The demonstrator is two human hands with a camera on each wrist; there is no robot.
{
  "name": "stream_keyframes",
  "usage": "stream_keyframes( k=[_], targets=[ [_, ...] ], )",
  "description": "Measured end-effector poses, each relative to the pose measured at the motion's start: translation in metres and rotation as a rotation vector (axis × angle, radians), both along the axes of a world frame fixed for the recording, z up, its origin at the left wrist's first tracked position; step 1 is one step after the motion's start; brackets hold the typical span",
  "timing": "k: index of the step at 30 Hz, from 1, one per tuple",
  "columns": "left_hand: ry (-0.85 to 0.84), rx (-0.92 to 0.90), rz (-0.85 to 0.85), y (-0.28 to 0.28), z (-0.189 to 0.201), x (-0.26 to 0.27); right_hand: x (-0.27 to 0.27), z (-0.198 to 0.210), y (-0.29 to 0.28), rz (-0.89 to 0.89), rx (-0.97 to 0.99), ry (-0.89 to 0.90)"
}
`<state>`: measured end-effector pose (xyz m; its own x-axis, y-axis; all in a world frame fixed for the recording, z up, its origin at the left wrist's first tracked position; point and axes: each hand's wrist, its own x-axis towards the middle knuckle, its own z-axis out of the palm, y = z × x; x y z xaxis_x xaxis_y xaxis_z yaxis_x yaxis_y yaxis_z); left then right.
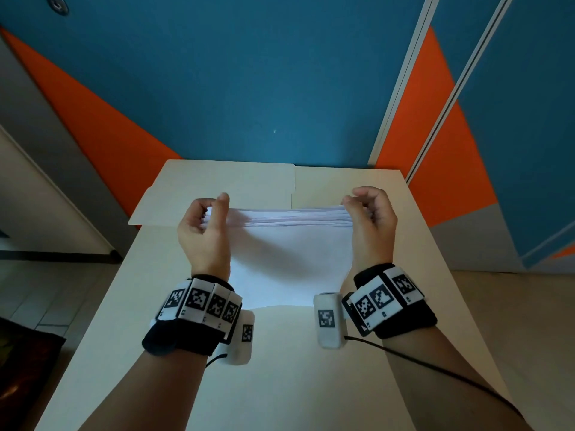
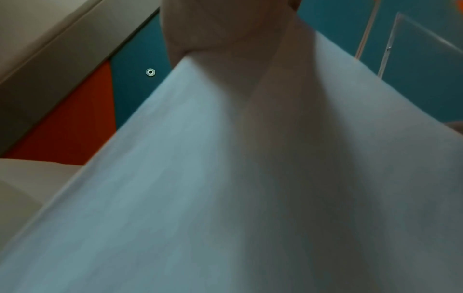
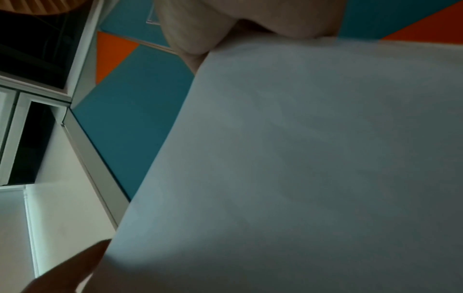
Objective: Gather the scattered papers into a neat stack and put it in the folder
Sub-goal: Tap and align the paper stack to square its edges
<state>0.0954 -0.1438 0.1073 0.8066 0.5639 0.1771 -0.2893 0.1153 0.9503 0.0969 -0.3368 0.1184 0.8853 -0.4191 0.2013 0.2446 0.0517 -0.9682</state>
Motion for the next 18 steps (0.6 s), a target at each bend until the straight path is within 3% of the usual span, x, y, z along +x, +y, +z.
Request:
stream_keyframes(
  k=[4,13,18],
  targets=[
    [0.025,-0.009,0.017,0.006,-0.007,0.006,0.000,-0.002,-0.001,-0.052,0.017,0.023],
    [0.032,0.021,-0.108,0.013,-0.007,0.006,0.001,-0.003,0.002,0.030,0.053,0.062],
    [0.060,-0.077,-0.192,0.018,-0.020,0.001,-0.004,-0.018,-0.014,0.313,0.056,0.016]
  ],
)
